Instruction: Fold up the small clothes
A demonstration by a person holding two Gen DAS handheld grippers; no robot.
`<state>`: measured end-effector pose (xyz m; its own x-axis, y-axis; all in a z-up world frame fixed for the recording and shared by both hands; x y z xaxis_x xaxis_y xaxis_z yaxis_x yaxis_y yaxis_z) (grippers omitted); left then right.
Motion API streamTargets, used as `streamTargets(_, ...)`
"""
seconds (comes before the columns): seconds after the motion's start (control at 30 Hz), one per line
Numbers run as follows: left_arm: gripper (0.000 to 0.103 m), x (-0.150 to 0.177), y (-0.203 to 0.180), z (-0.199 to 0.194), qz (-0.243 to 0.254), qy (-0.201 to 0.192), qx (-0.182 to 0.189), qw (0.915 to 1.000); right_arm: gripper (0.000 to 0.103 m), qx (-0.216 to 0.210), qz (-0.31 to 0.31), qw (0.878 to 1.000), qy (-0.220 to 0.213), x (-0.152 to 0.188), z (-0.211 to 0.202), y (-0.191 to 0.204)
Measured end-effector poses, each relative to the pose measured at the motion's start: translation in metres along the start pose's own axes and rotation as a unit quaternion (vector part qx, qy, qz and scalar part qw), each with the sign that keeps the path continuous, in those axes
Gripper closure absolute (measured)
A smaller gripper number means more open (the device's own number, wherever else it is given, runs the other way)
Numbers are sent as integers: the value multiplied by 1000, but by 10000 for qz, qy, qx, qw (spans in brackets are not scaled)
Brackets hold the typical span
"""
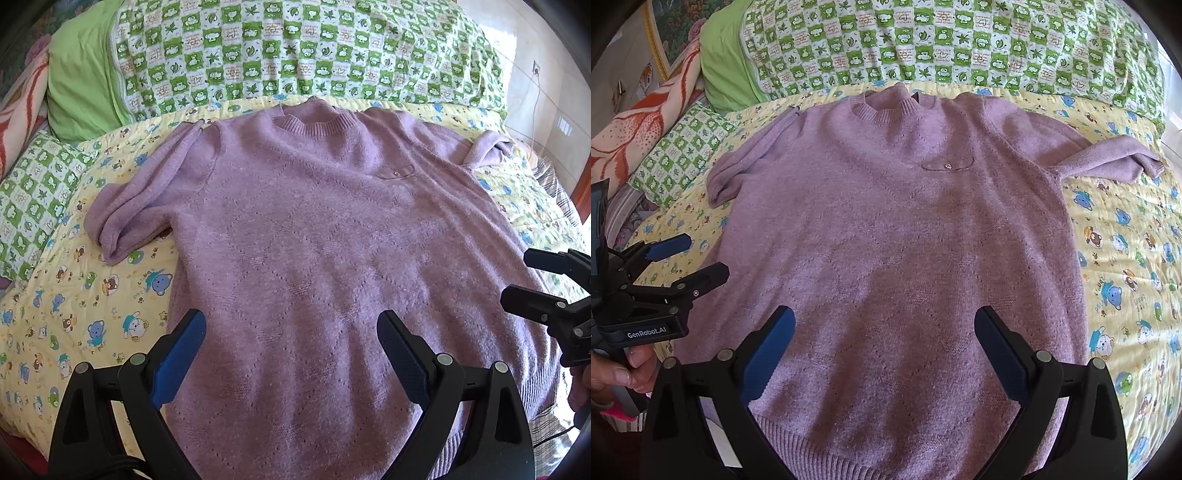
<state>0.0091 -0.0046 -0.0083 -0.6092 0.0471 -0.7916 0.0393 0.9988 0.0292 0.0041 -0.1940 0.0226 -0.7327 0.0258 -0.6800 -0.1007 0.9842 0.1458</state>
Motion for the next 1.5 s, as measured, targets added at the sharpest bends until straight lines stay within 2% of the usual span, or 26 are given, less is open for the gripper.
streamTargets(0.47, 9, -5, 0, 12, -171, 229, 127, 9995, 5, -8, 77, 10000, 10, -8, 9, 0)
streamTargets(0.9, 9, -15, -1, 36, -288, 370, 132, 9988, 5, -66, 420, 9988, -259, -20, 15, -25)
streamTargets(1.3, 9, -40, 3, 72, -465, 457, 112, 9978, 5, 262, 1201, 9924, 53, -38, 26, -90)
streamTargets(1.43, 9, -58, 10, 92, -581, 477, 85, 9971, 5, 521, 1651, 9849, -64, -47, 29, -135)
streamTargets(1.5, 9, -66, 13, 102, -627, 497, 69, 9968, 5, 684, 2005, 9772, -140, -51, 32, -165)
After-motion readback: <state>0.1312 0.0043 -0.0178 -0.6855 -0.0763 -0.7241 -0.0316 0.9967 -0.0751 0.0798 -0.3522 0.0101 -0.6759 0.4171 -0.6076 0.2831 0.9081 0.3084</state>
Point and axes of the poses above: each gripper's, at about its wrist camera, not at the fingertips, and z roughly the way its jaws point, y to its left, x to its underside, the point moved 1 cm from there along z, roughly the way its jaws point, and after that the axes turned 14 degrees about -y, right-handed, at the moved point
